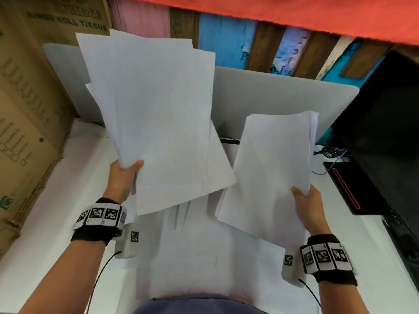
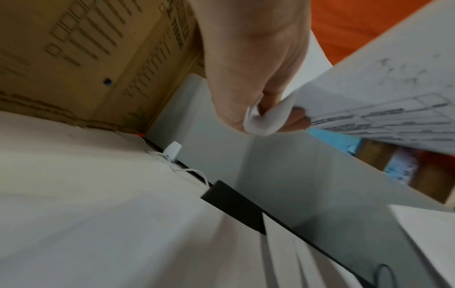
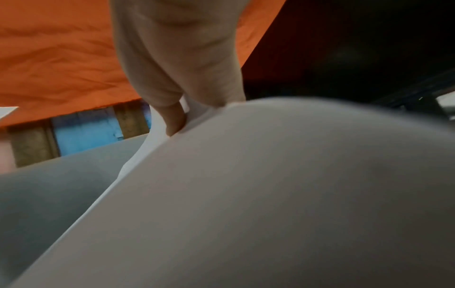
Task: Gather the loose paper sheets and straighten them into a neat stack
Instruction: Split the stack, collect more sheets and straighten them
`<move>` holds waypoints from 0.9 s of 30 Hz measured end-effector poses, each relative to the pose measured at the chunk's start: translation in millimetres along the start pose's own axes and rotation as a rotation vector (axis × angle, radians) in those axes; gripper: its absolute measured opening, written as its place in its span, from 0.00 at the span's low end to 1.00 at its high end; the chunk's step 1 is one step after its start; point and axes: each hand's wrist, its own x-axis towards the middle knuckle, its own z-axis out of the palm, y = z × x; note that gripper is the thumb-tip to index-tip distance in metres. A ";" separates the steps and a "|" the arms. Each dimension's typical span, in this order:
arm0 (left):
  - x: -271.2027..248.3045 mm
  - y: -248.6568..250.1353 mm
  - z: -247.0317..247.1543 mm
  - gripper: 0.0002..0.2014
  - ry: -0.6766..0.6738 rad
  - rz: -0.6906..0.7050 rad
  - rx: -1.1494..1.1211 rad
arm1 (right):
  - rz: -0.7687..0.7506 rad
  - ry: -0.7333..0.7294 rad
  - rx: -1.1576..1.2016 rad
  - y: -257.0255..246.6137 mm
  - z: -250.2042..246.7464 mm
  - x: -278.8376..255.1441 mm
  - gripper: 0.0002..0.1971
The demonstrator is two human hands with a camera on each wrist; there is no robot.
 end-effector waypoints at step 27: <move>-64.5 3.7 81.4 0.22 -0.366 0.140 -0.122 | -0.161 -0.300 0.456 -47.6 52.0 -28.1 0.14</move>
